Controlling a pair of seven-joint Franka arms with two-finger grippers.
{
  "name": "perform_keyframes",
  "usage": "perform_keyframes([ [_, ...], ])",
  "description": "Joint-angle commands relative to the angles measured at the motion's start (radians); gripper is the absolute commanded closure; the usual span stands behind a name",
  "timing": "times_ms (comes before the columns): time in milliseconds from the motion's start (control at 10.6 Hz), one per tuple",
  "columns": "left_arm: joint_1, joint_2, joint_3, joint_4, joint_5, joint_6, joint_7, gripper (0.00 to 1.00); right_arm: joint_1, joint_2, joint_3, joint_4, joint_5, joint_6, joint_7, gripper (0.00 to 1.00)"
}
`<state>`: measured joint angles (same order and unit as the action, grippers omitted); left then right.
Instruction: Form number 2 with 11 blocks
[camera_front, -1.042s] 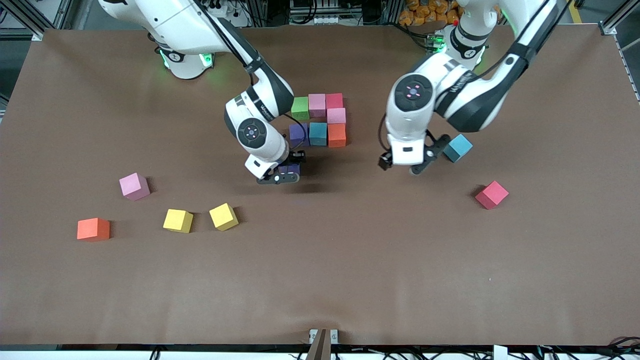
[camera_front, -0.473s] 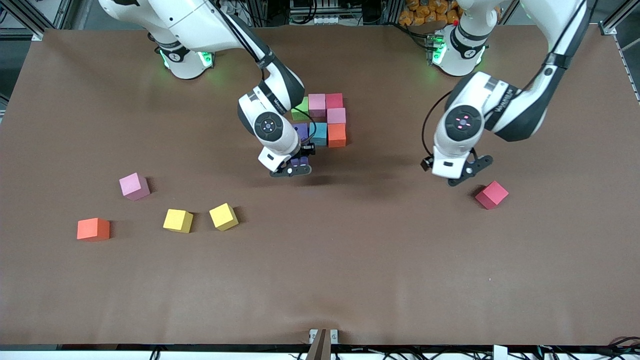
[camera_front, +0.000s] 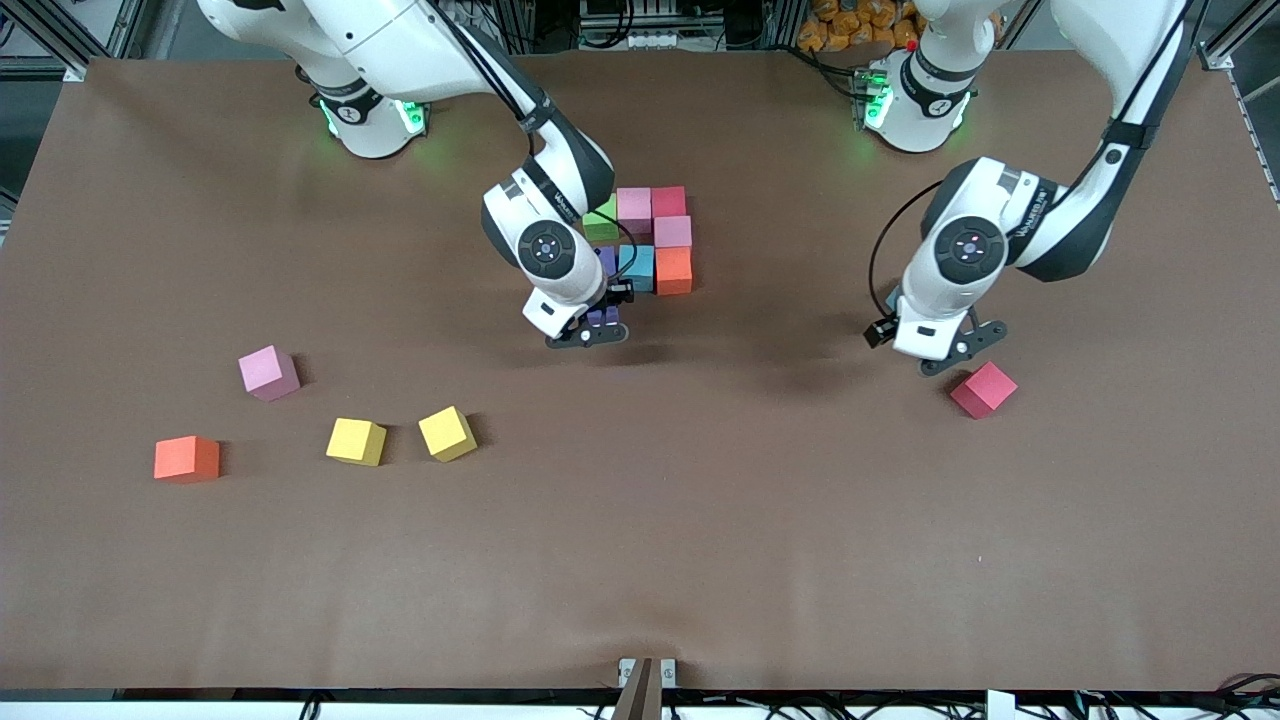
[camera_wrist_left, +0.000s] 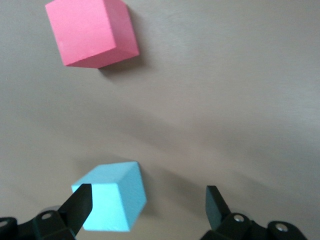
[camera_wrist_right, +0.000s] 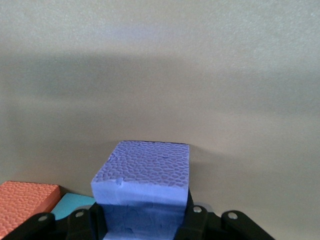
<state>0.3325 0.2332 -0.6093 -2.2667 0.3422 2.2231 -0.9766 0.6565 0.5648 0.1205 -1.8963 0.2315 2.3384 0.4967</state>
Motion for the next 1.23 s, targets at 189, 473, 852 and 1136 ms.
perform_keyframes([
  [189,0.006,-0.054,0.052,-0.109,-0.057,0.035,0.042,0.0,0.025,0.007,-0.01,-0.001,0.0,-0.005,0.01,1.0],
  [473,0.008,-0.051,0.112,-0.134,-0.166,0.035,0.135,0.0,0.025,0.006,-0.01,-0.004,-0.017,-0.005,0.008,1.0],
  [852,0.008,-0.025,0.164,-0.139,-0.219,0.035,0.214,0.0,0.025,0.004,-0.012,-0.01,-0.027,-0.005,0.008,1.0],
  [1136,0.01,-0.006,0.166,-0.143,-0.278,0.052,0.22,0.0,0.025,0.003,-0.012,-0.012,-0.029,-0.007,0.006,1.0],
])
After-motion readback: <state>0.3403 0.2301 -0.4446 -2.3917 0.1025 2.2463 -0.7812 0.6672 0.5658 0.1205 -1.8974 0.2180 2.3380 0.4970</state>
